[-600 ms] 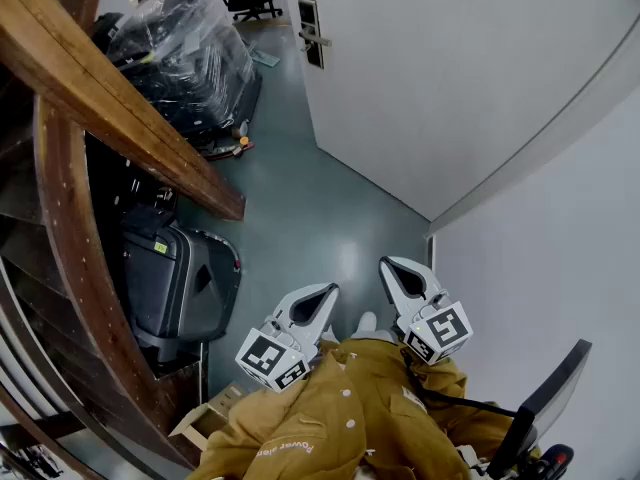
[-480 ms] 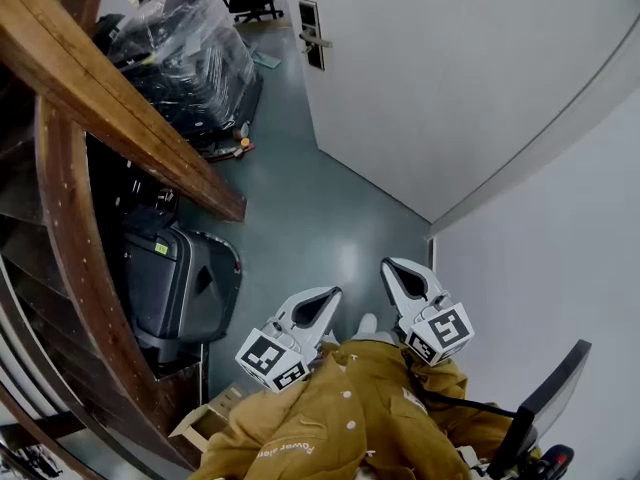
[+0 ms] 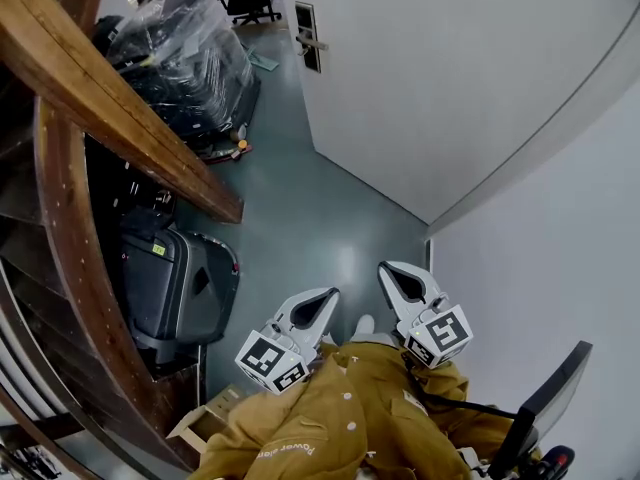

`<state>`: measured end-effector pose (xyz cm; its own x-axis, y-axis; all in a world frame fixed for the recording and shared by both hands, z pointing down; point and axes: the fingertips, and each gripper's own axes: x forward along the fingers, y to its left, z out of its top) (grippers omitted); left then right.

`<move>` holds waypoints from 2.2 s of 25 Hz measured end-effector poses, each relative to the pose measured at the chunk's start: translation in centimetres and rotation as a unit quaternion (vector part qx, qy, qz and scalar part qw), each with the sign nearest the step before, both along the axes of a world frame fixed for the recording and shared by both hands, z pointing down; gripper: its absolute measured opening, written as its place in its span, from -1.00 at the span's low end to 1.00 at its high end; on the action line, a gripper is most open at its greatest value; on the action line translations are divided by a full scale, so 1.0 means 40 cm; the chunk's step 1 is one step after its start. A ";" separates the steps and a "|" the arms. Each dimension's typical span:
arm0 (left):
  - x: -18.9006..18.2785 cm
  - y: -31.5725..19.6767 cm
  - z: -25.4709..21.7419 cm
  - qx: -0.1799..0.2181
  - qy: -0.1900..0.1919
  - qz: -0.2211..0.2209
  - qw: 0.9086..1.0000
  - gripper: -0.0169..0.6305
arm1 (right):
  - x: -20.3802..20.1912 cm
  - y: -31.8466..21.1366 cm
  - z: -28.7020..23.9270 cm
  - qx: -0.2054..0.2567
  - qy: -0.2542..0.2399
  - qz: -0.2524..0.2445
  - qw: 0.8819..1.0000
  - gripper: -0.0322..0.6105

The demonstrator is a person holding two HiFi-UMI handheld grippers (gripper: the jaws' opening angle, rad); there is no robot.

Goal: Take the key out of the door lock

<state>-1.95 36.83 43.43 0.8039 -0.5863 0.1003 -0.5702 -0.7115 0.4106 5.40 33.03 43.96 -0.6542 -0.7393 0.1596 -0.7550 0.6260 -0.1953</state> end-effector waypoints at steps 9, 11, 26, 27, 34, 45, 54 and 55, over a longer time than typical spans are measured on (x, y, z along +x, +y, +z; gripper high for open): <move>0.032 -0.014 0.003 -0.010 -0.016 -0.010 1.000 -0.95 | 0.078 0.003 -0.005 -0.003 -0.027 0.013 1.000 -0.89; 0.036 -0.019 -0.001 -0.006 -0.019 -0.021 1.000 -0.95 | 0.103 -0.005 0.012 -0.005 -0.020 0.016 1.000 -0.89; 0.023 -0.171 0.043 -0.019 -0.003 -0.069 0.997 -0.95 | 0.112 -0.177 0.063 -0.024 -0.020 -0.013 0.999 -0.89; 0.009 -0.203 0.048 -0.020 0.000 -0.072 0.997 -0.95 | 0.098 -0.208 0.069 -0.026 -0.022 -0.014 0.999 -0.89; -0.094 -0.479 0.052 -0.029 0.018 -0.056 0.998 -0.95 | -0.005 -0.494 0.056 -0.025 -0.012 0.003 1.000 -0.89; -0.228 -0.844 0.035 -0.043 0.034 -0.018 0.998 -0.95 | -0.092 -0.850 0.005 -0.020 0.008 0.062 0.998 -0.89; -0.201 -1.047 0.014 -0.034 0.037 -0.028 0.998 -0.95 | -0.093 -1.072 0.002 -0.014 0.016 0.041 0.999 -0.89; -0.191 -1.070 0.008 -0.032 0.036 -0.028 0.998 -0.95 | -0.088 -1.100 -0.004 -0.009 0.019 0.037 0.999 -0.89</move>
<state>-9.58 -5.97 43.74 0.7762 -0.6250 0.0824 -0.5762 -0.6504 0.4950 1.89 -10.97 43.80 -0.5912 -0.7819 0.1978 -0.8061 0.5648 -0.1765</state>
